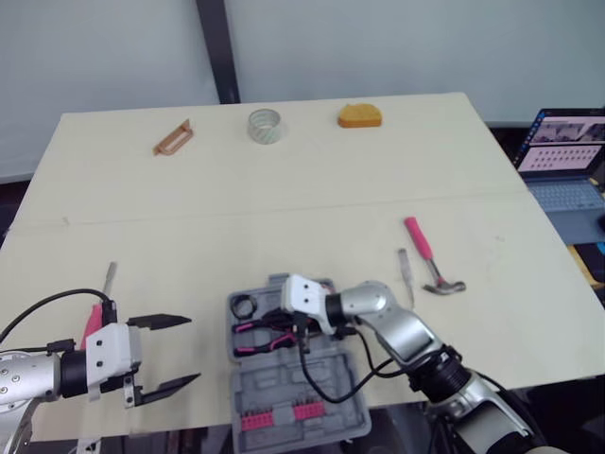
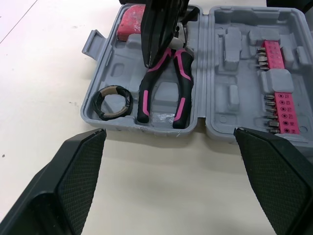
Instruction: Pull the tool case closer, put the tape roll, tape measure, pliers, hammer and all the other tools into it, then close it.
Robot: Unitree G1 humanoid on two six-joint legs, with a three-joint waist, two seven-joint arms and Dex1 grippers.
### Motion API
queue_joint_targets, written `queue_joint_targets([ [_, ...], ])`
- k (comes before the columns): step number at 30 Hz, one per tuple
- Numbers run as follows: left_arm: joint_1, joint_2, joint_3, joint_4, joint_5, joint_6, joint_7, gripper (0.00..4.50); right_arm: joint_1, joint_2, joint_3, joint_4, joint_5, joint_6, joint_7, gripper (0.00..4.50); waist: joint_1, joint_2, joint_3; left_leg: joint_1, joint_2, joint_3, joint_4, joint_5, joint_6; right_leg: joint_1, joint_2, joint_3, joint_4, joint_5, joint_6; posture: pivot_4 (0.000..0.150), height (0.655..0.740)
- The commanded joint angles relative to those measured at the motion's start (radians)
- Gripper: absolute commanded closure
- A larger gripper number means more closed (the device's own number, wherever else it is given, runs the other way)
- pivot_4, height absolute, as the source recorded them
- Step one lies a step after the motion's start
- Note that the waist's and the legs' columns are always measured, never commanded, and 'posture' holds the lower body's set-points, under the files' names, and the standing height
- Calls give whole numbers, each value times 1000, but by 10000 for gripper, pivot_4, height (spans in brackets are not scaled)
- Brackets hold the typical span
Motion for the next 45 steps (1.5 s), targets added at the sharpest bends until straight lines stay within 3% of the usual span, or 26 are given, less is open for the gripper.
queue_joint_targets([
  [1,1,-4,3,8,2,-16,8,0,10,8,7,16,-3,-29,-1,44752,0,0,0,0,0,0,0,0,0,0,0,0,0,0,0,1500,7400],
  [21,6,-6,-7,24,7,-38,18,0,29,-22,49,177,-107,5,-33,44752,0,-1,-12,3,0,0,-1,0,0,2,0,0,0,0,0,1500,7400],
  [25,4,-5,-12,26,6,-38,20,0,31,-34,74,191,-131,47,-32,44752,4,0,-16,18,0,1,-6,0,0,17,0,0,-4,-1,-1,1500,7400],
  [45,-11,-3,-27,49,10,-38,25,0,19,-49,77,195,-118,103,-23,44752,5,7,-28,19,0,0,-6,-2,1,17,0,0,-5,-1,-2,1500,7400],
])
